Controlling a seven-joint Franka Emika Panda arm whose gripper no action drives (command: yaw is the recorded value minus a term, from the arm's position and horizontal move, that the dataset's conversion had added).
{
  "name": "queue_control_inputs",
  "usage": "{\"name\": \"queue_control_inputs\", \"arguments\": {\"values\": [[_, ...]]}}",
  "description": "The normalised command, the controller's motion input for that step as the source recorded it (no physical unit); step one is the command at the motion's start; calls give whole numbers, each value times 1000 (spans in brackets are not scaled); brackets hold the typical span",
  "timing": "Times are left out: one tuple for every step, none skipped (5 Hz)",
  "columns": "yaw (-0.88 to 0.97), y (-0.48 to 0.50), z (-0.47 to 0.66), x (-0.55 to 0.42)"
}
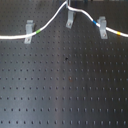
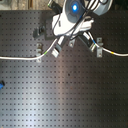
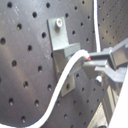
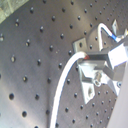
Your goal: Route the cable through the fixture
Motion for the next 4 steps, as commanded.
{"name": "queue_control_inputs", "arguments": {"values": [[637,-9,199,-120],[0,-5,107,-225],[-391,-14,99,-364],[-546,59,67,-105]]}}
